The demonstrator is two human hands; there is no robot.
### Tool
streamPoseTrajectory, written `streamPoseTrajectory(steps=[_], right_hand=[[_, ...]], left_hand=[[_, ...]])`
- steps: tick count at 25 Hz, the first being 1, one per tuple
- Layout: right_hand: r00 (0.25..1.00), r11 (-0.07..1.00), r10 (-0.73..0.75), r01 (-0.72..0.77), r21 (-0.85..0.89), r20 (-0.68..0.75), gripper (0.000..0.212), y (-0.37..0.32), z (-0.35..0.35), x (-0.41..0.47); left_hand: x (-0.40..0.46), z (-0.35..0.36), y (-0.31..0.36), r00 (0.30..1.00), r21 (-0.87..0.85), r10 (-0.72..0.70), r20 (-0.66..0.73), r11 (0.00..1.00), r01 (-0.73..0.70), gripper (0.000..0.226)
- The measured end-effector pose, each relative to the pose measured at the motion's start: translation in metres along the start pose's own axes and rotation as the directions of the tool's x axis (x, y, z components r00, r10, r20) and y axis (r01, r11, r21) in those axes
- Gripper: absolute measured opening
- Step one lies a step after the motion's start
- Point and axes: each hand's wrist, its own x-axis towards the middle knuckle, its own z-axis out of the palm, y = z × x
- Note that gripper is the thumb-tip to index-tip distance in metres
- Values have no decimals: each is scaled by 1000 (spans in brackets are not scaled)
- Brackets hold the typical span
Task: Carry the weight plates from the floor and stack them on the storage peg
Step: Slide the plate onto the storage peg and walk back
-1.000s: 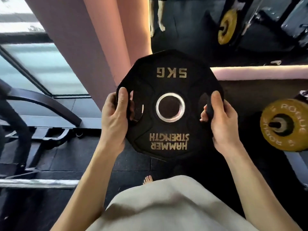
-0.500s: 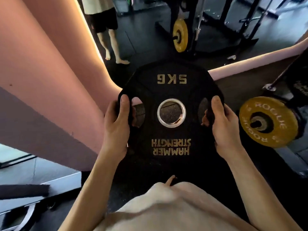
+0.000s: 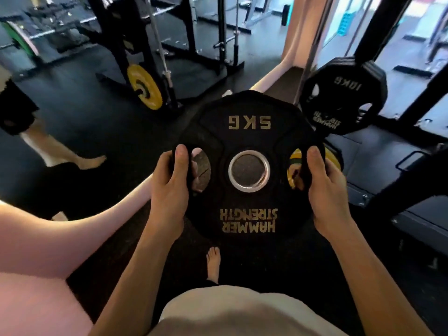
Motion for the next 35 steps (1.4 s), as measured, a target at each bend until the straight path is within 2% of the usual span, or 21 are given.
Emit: streamPoseTrajectory(steps=[2,8,15,24,30,35], right_hand=[[993,1000,-24,25,8,-115,42,-3,4,26],[925,995,-79,94,25,-371,51,-28,16,90],[808,973,-217,224,-55,-548,44,-77,-13,173],[742,921,-383,349,-171,-550,43,-162,-89,297],[722,896,-431,414,-160,-541,43,-206,-121,360],[688,885,-459,406,-227,-562,66,-234,-145,409]], left_hand=[[46,20,3,993,-19,-13,117,1000,15,29],[156,84,31,921,-37,-5,389,999,21,24],[234,192,66,838,-121,111,534,991,-54,26],[298,345,119,815,-278,290,502,946,-166,27],[338,422,155,747,-333,418,517,902,-274,34],[367,484,176,690,-382,449,568,886,-262,33]])
